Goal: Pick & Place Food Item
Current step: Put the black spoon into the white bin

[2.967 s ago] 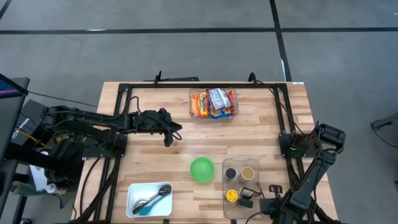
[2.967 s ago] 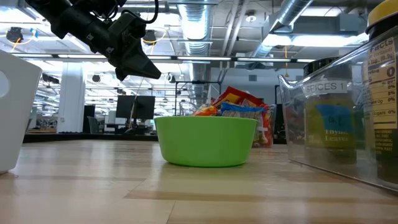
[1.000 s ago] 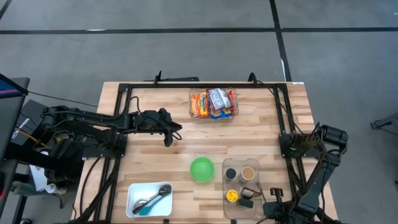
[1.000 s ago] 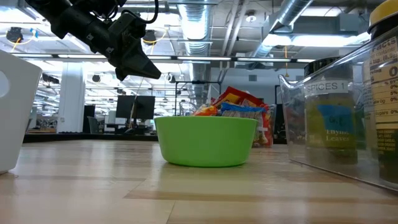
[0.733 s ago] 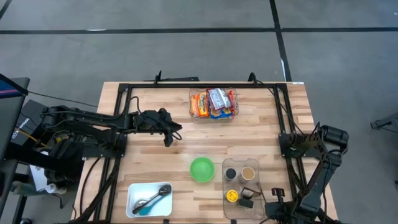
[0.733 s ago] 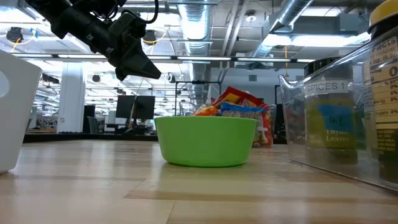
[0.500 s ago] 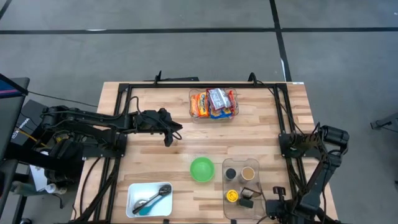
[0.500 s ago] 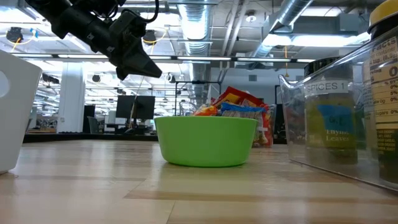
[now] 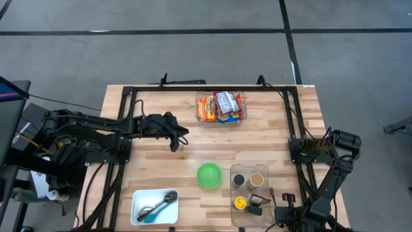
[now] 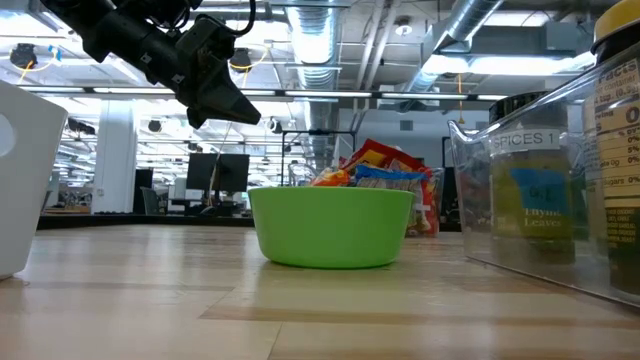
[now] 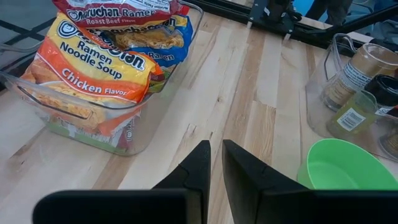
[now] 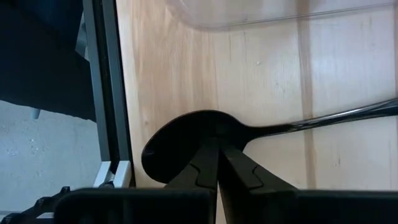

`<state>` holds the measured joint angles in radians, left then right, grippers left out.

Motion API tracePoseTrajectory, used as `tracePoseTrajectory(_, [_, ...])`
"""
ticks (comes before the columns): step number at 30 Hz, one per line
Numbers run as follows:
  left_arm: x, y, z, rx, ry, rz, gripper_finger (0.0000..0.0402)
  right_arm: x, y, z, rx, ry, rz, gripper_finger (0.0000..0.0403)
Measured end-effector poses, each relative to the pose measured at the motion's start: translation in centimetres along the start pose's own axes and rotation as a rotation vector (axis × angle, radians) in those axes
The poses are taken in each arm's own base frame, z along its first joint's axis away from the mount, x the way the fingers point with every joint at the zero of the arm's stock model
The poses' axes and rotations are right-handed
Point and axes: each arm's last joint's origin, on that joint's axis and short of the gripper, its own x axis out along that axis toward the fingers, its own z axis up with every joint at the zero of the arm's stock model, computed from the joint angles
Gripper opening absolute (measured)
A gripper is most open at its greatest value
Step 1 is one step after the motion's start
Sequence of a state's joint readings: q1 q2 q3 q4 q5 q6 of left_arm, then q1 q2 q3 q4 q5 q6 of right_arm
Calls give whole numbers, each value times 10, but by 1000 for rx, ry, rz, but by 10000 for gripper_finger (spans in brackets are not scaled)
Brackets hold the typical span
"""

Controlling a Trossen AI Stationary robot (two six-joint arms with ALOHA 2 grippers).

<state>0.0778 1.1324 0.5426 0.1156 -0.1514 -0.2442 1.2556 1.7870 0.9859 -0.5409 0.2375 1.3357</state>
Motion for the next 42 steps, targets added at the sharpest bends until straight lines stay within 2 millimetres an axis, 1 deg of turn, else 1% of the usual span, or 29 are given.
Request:
tracePoseTrajectory(8, [0, 0, 0, 0, 0, 0, 34, 0, 0, 1, 4, 0, -2, 0])
tracePoseTrajectory(15, [0, 0, 0, 0, -1, 0, 34, 1, -7, 5, 107, 4, -59, 0])
tracePoseTrajectory(27, [0, 0, 0, 0, -1, 0, 34, 0, -12, 4, 104, 9, -112, 0])
tracePoseTrajectory(34, [0, 0, 0, 0, -1, 0, 34, -1, -21, 2, 180, 16, -207, 0])
tracePoseTrajectory(42, [0, 0, 0, 0, -1, 0, 34, -3, -30, 0, 156, 30, -303, 0])
